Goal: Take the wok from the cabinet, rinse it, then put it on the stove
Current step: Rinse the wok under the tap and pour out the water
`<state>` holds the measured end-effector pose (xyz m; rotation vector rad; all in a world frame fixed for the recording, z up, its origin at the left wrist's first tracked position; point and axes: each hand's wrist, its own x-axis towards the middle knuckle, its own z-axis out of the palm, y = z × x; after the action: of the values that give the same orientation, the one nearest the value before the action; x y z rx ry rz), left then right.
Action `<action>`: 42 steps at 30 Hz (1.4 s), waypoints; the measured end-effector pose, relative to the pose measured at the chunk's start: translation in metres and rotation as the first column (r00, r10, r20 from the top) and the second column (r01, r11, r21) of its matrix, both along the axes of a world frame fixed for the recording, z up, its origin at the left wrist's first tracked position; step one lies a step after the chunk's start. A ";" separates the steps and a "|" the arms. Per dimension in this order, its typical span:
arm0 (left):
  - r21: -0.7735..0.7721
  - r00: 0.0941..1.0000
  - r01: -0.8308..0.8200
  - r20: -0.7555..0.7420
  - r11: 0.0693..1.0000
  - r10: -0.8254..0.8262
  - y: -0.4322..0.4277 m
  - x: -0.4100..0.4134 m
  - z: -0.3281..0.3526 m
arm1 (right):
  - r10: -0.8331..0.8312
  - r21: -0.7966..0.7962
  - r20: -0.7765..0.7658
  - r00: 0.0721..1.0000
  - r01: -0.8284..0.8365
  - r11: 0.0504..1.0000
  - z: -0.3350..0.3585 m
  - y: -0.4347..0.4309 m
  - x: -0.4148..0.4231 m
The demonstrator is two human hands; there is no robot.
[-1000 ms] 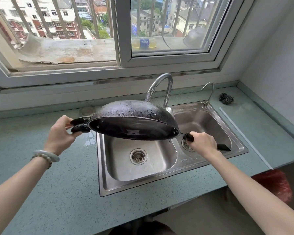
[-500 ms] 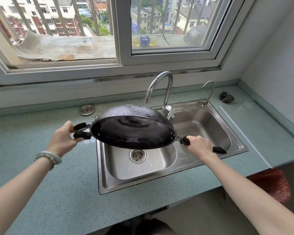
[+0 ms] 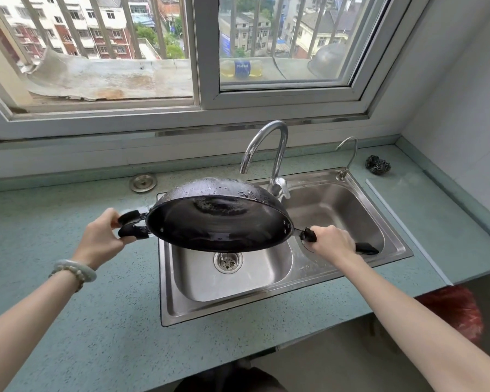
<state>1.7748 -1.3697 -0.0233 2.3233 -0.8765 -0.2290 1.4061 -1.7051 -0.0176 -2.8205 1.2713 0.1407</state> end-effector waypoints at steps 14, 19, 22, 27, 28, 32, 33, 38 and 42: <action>0.061 0.999 -0.024 -0.029 0.998 0.026 0.006 -0.007 -0.023 | -0.007 -0.008 -0.038 0.999 0.007 1.000 -0.034 0.006 -0.005; -0.003 0.998 -0.052 -0.022 0.999 0.052 0.000 0.002 -0.010 | 0.000 -0.018 0.006 1.000 0.000 1.000 -0.018 -0.004 0.004; 0.059 0.997 -0.029 -0.071 0.998 0.034 0.007 -0.007 -0.021 | 0.009 -0.014 -0.046 0.999 -0.010 1.000 -0.024 -0.001 0.001; 0.095 0.996 -0.004 -0.091 0.995 0.013 0.017 -0.015 -0.035 | 0.039 -0.035 -0.079 0.996 -0.042 0.999 -0.033 0.002 -0.006; 0.068 0.997 -0.015 -0.077 0.998 0.021 0.015 -0.013 -0.033 | 0.037 -0.052 -0.051 0.998 -0.040 0.998 -0.032 0.001 -0.006; -0.049 0.997 -0.068 -0.048 0.996 0.066 0.010 -0.008 -0.024 | 0.022 -0.106 0.029 0.999 -0.019 0.994 -0.029 0.002 -0.002; -0.041 0.997 -0.060 -0.046 0.997 0.058 0.010 -0.009 -0.024 | 0.020 -0.102 0.014 1.000 -0.018 0.995 -0.030 0.003 -0.002; 0.063 0.996 -0.040 -0.080 0.997 0.045 0.016 -0.017 -0.037 | 0.030 -0.050 -0.101 0.994 -0.035 0.998 -0.038 0.011 -0.003; -0.009 0.999 -0.042 0.001 0.999 0.042 0.018 -0.007 -0.027 | 0.028 -0.132 -0.001 1.000 -0.028 0.991 -0.027 0.008 -0.001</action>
<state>1.7677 -1.3516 -0.0500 2.3310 -0.8274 -0.2050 1.4054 -1.6969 -0.0445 -2.9493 1.2874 0.0581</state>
